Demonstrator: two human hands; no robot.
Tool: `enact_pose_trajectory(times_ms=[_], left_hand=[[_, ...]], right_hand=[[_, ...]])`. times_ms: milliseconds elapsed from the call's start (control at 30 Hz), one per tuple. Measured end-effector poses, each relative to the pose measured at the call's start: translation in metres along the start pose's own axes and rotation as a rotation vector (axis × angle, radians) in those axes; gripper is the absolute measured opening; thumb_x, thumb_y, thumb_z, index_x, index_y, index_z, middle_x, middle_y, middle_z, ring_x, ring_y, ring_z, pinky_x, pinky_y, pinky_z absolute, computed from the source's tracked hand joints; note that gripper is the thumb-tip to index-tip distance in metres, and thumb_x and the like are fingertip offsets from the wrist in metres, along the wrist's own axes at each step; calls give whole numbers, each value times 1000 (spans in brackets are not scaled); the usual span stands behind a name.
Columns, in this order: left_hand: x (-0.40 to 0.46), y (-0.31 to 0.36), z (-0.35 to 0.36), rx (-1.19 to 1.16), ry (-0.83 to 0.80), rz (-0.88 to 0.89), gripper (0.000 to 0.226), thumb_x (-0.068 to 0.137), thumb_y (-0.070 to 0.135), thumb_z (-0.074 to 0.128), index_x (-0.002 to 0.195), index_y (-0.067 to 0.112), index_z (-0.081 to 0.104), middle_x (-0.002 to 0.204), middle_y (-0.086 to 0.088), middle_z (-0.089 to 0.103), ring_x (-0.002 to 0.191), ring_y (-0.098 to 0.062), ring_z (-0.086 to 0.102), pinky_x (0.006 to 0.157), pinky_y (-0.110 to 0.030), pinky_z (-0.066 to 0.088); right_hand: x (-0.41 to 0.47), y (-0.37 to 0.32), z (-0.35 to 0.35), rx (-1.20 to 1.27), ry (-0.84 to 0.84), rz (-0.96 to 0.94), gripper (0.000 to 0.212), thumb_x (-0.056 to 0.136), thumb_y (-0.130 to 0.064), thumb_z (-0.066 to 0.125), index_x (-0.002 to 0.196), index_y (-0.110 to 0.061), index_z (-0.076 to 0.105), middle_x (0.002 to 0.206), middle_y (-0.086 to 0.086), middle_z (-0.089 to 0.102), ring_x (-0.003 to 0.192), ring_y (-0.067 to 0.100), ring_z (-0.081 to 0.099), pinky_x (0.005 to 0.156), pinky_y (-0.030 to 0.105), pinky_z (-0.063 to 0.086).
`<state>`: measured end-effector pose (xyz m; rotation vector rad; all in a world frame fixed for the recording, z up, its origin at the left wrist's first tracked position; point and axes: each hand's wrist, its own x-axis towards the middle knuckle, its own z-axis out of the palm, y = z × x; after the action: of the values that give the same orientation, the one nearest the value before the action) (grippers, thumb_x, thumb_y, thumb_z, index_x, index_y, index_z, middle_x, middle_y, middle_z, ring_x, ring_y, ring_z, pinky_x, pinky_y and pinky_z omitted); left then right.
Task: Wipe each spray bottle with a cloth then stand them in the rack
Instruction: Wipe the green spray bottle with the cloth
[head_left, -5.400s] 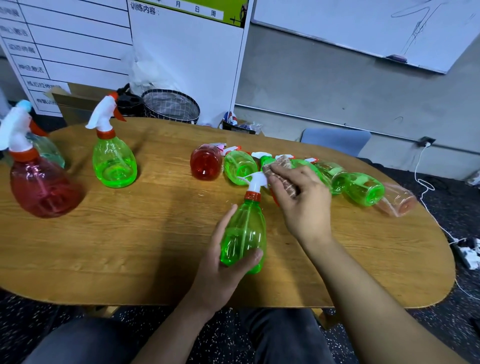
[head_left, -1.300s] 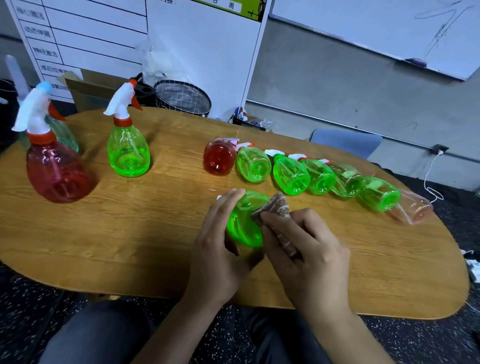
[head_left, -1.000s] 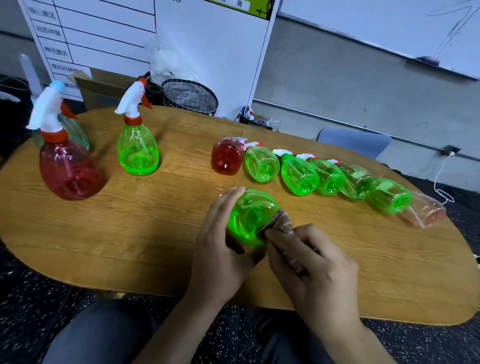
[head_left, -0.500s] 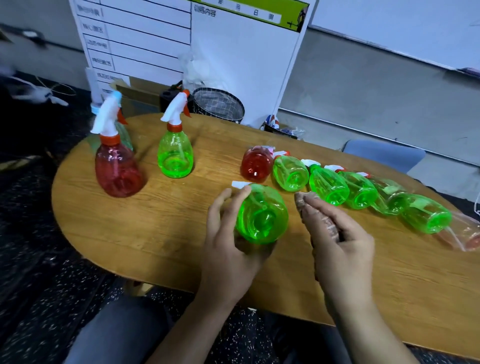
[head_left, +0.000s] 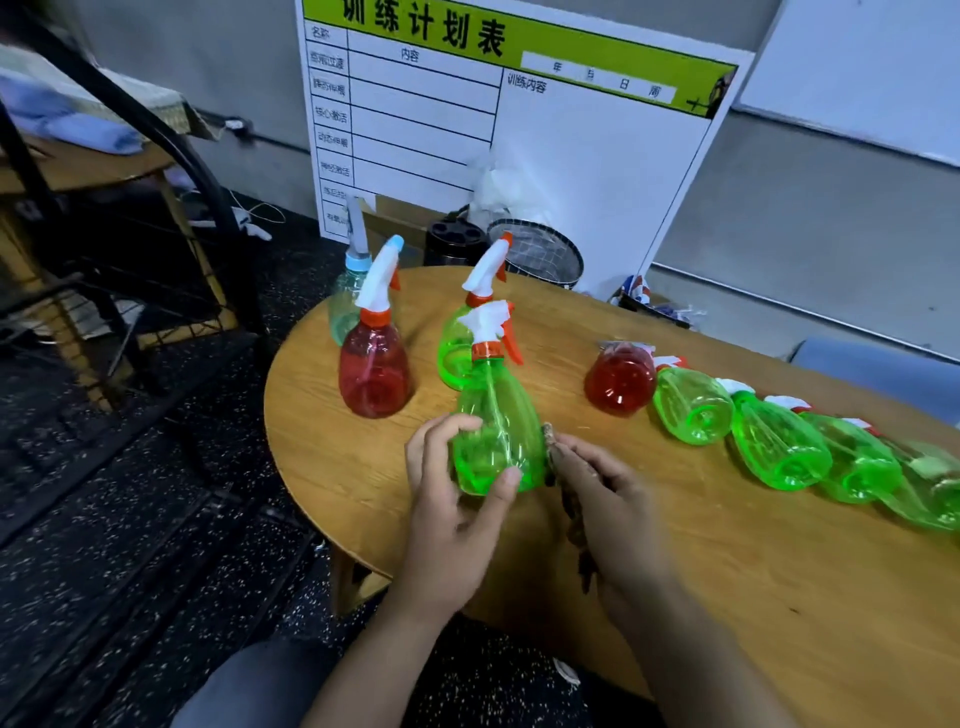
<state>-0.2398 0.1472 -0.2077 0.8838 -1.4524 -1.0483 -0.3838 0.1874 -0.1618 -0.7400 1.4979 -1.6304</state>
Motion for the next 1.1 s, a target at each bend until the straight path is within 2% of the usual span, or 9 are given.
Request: enact_pose_trajectory(times_ms=[133, 300, 500, 667, 800, 867, 933, 1000, 1100], left_hand=[[16, -17, -9, 67, -76, -56, 104, 85, 26, 88, 166, 40, 24, 156, 28, 25, 142, 9, 44, 113, -17, 42], [35, -30, 3, 237, -34, -34, 103, 84, 4, 87, 162, 39, 30, 155, 16, 33, 138, 26, 28, 107, 3, 24], [75, -44, 6, 381, 31, -40, 101, 77, 9, 93, 161, 27, 41, 155, 7, 47, 148, -14, 43, 125, -40, 37], [99, -50, 11, 438, 17, -35, 102, 79, 12, 93, 164, 23, 37, 152, 5, 50, 142, -9, 44, 111, -7, 26], [102, -44, 11, 399, 5, -35, 107, 79, 20, 94, 167, 25, 31, 147, 18, 41, 133, 14, 32, 101, 9, 16], [97, -33, 11, 371, 12, -4, 106, 81, 27, 93, 166, 28, 30, 154, 16, 38, 138, 12, 30, 109, 5, 20], [90, -24, 10, 379, 33, 83, 99, 84, 30, 91, 164, 26, 34, 158, 8, 39, 146, -1, 37, 122, -19, 34], [80, -20, 9, 384, 49, 172, 91, 85, 27, 89, 161, 20, 40, 155, 1, 42, 148, -13, 42, 120, -45, 44], [64, -10, 22, 380, 30, 247, 82, 86, 22, 87, 157, 16, 46, 152, -3, 45, 146, -23, 46, 114, -55, 47]], right_hand=[[16, 16, 11, 47, 8, 68, 18, 97, -6, 68, 112, -2, 78, 109, 9, 80, 113, 26, 73, 103, 38, 56], [45, 30, 13, -89, 46, 32, 13, 97, -10, 72, 106, -10, 81, 101, 1, 82, 100, 17, 74, 93, 30, 57], [78, 37, 21, -136, 44, -16, 13, 95, -13, 76, 108, -12, 81, 100, -1, 82, 93, 8, 74, 90, 29, 56], [90, 41, 18, -147, 45, -71, 12, 94, -15, 77, 105, -17, 82, 100, -7, 81, 97, 7, 75, 93, 26, 57], [89, 43, 8, -190, 37, -94, 12, 94, -20, 79, 106, -21, 83, 102, -11, 81, 102, 6, 74, 98, 30, 56], [84, 41, 0, -191, 28, -118, 14, 95, -20, 78, 108, -22, 82, 104, -12, 80, 104, 6, 74, 99, 31, 55], [78, 39, -10, -193, 34, -138, 16, 94, -21, 79, 110, -24, 82, 107, -13, 80, 107, 5, 73, 100, 32, 55], [73, 36, -20, -190, 50, -149, 17, 94, -21, 80, 110, -25, 82, 107, -14, 80, 108, 3, 73, 101, 31, 55], [64, 26, -40, -195, 79, -185, 18, 94, -18, 79, 110, -24, 82, 106, -15, 80, 106, 1, 73, 100, 28, 55]])
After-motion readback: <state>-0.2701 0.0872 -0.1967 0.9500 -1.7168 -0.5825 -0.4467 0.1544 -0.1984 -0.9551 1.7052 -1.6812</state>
